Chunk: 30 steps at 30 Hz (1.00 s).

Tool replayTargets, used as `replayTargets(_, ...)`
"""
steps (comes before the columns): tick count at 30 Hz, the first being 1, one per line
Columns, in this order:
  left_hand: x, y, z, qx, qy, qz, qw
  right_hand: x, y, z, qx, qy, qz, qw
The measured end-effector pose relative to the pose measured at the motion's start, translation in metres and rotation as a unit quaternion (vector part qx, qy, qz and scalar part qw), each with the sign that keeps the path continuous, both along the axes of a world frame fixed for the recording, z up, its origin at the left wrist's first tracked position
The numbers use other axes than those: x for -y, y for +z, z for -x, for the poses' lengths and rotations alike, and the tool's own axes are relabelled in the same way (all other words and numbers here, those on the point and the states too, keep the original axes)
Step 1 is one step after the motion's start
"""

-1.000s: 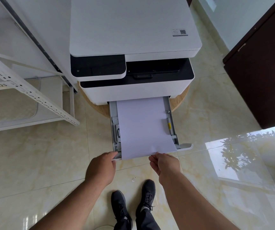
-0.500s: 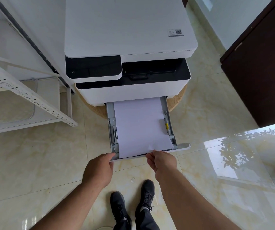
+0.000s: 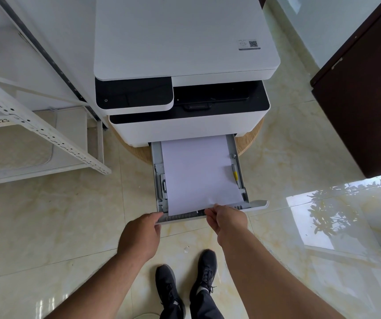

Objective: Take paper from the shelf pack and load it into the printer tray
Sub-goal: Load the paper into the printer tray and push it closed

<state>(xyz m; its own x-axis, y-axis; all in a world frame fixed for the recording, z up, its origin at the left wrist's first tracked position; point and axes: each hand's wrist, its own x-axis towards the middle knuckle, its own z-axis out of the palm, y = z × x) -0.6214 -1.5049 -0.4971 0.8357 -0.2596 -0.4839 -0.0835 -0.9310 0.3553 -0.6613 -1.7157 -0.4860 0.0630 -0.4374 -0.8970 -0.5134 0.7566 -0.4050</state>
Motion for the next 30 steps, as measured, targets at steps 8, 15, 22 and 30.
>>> replayTargets(8,0.000,0.000,0.001,0.007,-0.001,0.002,1.000,0.004,0.000,-0.012,-0.008,0.013,-0.006,1.000)
replayTargets(15,0.000,0.001,0.001,0.011,-0.001,0.004,1.000,0.007,-0.007,-0.013,-0.013,0.027,-0.018,0.999)
replayTargets(22,0.000,0.003,0.002,0.007,-0.005,0.008,1.000,0.011,-0.003,-0.010,0.011,0.038,-0.039,0.998)
replayTargets(30,-0.001,0.005,0.003,0.016,-0.030,0.013,0.999,0.022,0.011,0.014,0.029,0.110,0.002,0.993)
